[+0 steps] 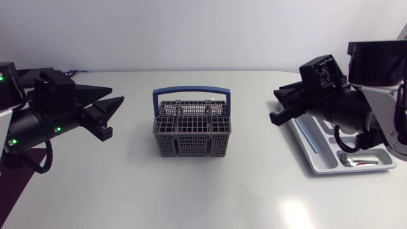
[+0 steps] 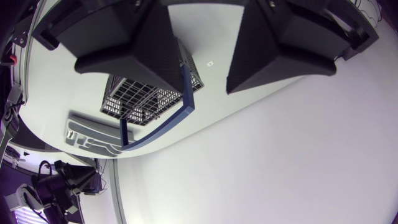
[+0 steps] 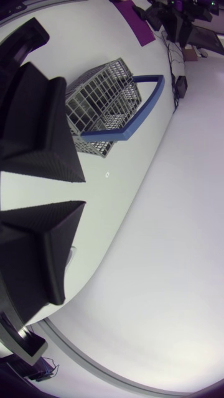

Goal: Unload the cutlery basket into the drawer organizer.

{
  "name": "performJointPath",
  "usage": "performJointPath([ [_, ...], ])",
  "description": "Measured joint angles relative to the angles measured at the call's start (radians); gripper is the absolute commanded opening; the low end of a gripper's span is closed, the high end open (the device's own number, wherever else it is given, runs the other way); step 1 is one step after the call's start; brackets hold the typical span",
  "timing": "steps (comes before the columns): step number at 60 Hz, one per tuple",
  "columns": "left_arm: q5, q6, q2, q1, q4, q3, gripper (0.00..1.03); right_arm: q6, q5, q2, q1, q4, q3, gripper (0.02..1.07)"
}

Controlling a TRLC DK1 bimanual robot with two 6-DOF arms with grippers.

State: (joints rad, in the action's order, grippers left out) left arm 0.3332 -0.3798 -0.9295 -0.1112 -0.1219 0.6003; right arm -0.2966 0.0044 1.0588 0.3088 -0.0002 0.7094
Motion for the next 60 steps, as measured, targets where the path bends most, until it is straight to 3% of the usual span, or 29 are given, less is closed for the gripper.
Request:
performJointPath([
  [3, -0.001, 0.013, 0.014, 0.014, 0.001, -0.005, 1.0, -0.003, 0.0, -0.028, -0.018, 0.002, -0.024, 1.03],
  [4, 0.0, 0.016, 0.019, 0.02, 0.001, -0.005, 1.0, -0.005, 0.0, -0.037, -0.023, 0.003, -0.031, 1.04],
  [15, -0.014, 0.045, 0.06, 0.055, 0.001, -0.007, 1.0, -0.025, 0.005, -0.139, -0.072, 0.012, -0.11, 1.03],
  [42, -0.117, 0.092, 0.169, 0.053, 0.003, -0.057, 0.99, -0.021, 0.046, -0.342, -0.209, 0.043, -0.188, 1.03],
  [60, -0.16, 0.145, 0.251, 0.056, -0.071, -0.165, 0.99, -0.017, 0.045, -0.412, -0.249, 0.055, -0.284, 1.03],
])
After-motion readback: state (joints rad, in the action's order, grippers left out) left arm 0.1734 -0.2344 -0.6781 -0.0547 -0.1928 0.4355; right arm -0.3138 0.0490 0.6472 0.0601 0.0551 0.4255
